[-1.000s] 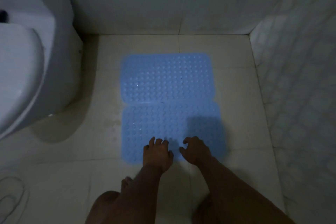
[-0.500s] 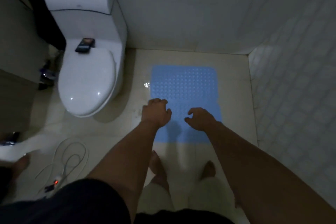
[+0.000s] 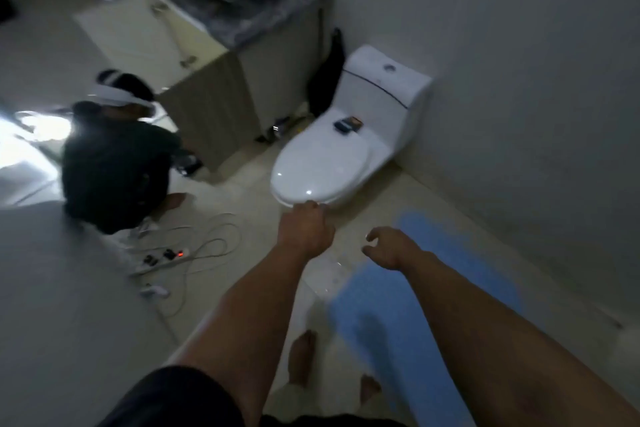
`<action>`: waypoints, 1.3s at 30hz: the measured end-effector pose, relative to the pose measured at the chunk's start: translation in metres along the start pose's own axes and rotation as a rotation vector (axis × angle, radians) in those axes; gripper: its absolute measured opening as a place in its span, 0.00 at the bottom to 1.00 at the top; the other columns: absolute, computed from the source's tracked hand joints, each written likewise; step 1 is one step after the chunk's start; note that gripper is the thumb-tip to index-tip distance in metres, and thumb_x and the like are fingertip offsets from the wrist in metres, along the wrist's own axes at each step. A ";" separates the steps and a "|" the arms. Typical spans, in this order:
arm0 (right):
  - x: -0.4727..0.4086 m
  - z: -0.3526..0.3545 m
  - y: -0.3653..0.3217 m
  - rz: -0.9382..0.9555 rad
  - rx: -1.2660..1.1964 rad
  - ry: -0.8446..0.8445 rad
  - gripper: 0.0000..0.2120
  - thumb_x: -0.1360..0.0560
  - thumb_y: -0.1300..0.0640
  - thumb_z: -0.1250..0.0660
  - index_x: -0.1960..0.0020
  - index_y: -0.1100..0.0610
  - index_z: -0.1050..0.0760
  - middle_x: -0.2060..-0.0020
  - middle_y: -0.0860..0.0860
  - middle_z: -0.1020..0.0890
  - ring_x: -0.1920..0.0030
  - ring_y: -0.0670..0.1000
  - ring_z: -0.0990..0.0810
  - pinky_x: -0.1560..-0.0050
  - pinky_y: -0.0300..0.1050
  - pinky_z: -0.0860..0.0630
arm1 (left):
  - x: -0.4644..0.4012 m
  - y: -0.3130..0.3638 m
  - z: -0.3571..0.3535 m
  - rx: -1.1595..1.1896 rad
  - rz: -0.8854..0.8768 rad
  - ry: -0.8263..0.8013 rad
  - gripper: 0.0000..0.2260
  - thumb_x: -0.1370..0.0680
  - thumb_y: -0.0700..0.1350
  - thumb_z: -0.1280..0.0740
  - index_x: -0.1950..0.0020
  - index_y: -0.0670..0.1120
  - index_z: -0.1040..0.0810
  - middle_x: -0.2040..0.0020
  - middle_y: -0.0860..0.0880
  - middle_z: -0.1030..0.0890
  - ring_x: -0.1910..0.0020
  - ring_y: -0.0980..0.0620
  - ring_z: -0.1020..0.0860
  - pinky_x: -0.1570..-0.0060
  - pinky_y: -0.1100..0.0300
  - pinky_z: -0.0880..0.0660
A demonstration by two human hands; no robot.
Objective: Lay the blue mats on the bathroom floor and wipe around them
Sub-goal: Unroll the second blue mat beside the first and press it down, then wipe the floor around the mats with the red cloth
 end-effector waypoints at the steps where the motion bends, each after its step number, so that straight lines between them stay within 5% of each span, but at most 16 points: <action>1: 0.000 0.004 -0.010 0.062 0.054 -0.005 0.22 0.21 0.47 0.34 0.31 0.57 0.25 0.31 0.57 0.23 0.31 0.57 0.26 0.34 0.45 0.31 | 0.016 -0.007 0.006 0.011 0.067 0.035 0.20 0.21 0.55 0.37 0.31 0.49 0.24 0.35 0.45 0.22 0.36 0.40 0.24 0.39 0.47 0.26; 5: -0.001 0.020 -0.060 0.295 0.195 -0.012 0.18 0.24 0.46 0.35 0.39 0.55 0.20 0.36 0.55 0.20 0.38 0.57 0.21 0.40 0.47 0.26 | 0.085 -0.033 0.029 -0.009 0.313 0.183 0.20 0.20 0.55 0.39 0.32 0.49 0.25 0.36 0.44 0.22 0.37 0.41 0.25 0.40 0.47 0.27; 10: 0.035 0.028 -0.166 0.638 0.276 0.019 0.20 0.21 0.44 0.33 0.34 0.53 0.23 0.36 0.54 0.20 0.38 0.53 0.21 0.40 0.45 0.27 | 0.201 -0.065 0.080 -0.019 0.622 0.454 0.17 0.20 0.54 0.38 0.34 0.49 0.24 0.35 0.46 0.23 0.35 0.41 0.26 0.40 0.46 0.26; 16: 0.170 0.025 -0.345 1.156 0.020 -0.041 0.05 0.23 0.55 0.28 0.50 0.56 0.18 0.57 0.51 0.16 0.53 0.53 0.18 0.52 0.45 0.25 | 0.352 -0.069 0.185 -0.243 0.874 0.884 0.16 0.22 0.55 0.37 0.40 0.48 0.21 0.42 0.45 0.21 0.42 0.42 0.24 0.47 0.47 0.25; 22: 0.347 0.011 -0.465 1.660 -0.238 -0.251 0.09 0.25 0.50 0.27 0.46 0.51 0.15 0.55 0.50 0.13 0.54 0.48 0.14 0.48 0.49 0.19 | 0.510 -0.027 0.287 -0.520 1.031 1.468 0.08 0.24 0.54 0.34 0.50 0.51 0.22 0.50 0.51 0.23 0.50 0.47 0.25 0.55 0.52 0.24; 28: 0.471 -0.021 -0.475 1.823 -0.316 -0.526 0.19 0.25 0.42 0.27 0.39 0.51 0.21 0.51 0.49 0.15 0.52 0.46 0.15 0.54 0.40 0.22 | 0.594 -0.021 0.313 -0.573 1.450 1.469 0.13 0.23 0.52 0.31 0.41 0.51 0.27 0.43 0.49 0.24 0.43 0.46 0.26 0.51 0.50 0.22; 32: 0.490 -0.046 -0.471 1.817 -0.163 -0.565 0.14 0.23 0.52 0.27 0.40 0.57 0.19 0.53 0.53 0.14 0.56 0.50 0.14 0.51 0.48 0.16 | 0.598 -0.031 0.315 -0.563 1.469 1.426 0.14 0.22 0.48 0.32 0.38 0.50 0.30 0.44 0.48 0.22 0.45 0.45 0.24 0.59 0.53 0.30; 34: 0.493 -0.039 -0.474 1.803 -0.213 -0.520 0.10 0.22 0.55 0.29 0.45 0.60 0.17 0.56 0.54 0.15 0.60 0.48 0.16 0.58 0.41 0.18 | 0.598 -0.031 0.323 -0.544 1.443 1.460 0.11 0.21 0.44 0.34 0.40 0.50 0.31 0.48 0.47 0.19 0.50 0.44 0.22 0.61 0.53 0.30; 39: 0.501 0.030 -0.489 1.745 -0.617 -0.325 0.13 0.21 0.55 0.35 0.60 0.61 0.20 0.71 0.49 0.24 0.69 0.49 0.25 0.66 0.42 0.31 | 0.604 -0.014 0.367 -0.140 1.005 1.968 0.09 0.26 0.39 0.32 0.48 0.48 0.26 0.56 0.51 0.20 0.56 0.45 0.20 0.56 0.52 0.23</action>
Point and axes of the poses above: each hand's wrist, its own x-axis away from the middle knuckle, its own z-axis out of the back of the hand, y = z × x, the point moved 1 cm from there along -x, towards the middle knuckle
